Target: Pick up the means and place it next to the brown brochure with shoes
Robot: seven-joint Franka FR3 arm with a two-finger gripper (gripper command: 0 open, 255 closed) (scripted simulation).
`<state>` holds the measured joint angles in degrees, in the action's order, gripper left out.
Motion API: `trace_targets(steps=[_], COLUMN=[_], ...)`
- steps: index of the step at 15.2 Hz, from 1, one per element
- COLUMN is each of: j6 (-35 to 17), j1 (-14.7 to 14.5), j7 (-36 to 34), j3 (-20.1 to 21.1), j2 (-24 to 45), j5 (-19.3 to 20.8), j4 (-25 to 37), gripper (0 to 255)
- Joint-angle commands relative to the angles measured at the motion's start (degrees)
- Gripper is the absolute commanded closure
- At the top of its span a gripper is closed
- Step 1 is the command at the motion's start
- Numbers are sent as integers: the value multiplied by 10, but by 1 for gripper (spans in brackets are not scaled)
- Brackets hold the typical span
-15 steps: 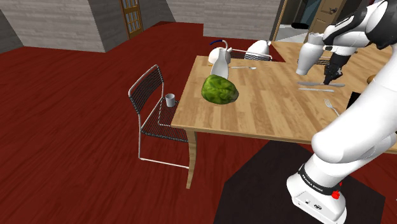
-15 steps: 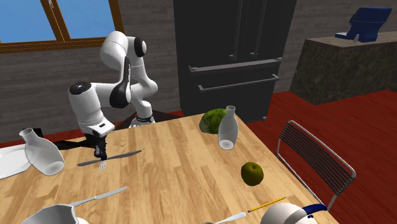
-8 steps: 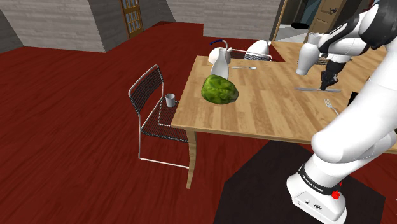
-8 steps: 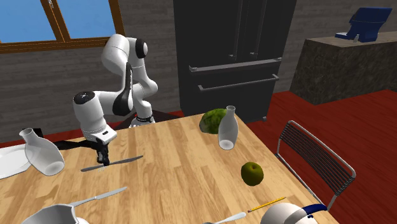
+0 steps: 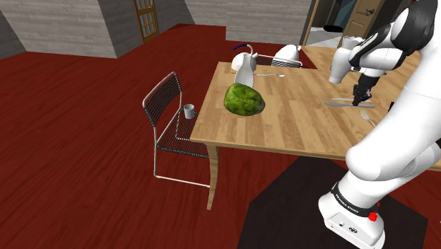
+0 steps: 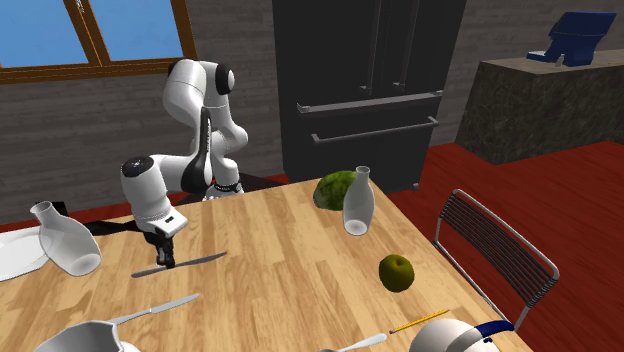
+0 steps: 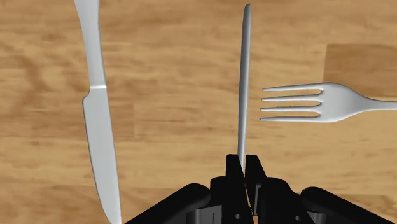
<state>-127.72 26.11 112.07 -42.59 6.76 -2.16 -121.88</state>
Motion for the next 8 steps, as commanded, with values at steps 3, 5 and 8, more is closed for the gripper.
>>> trace_targets(steps=[3, 5, 8], j6=[-2, -2, -2], j1=[0, 0, 0], j7=[0, 0, 0], j3=[0, 0, 0], j2=[1, 1, 1], j5=[-1, -1, -1], j4=[-1, -1, -1], gripper=[255, 255, 0])
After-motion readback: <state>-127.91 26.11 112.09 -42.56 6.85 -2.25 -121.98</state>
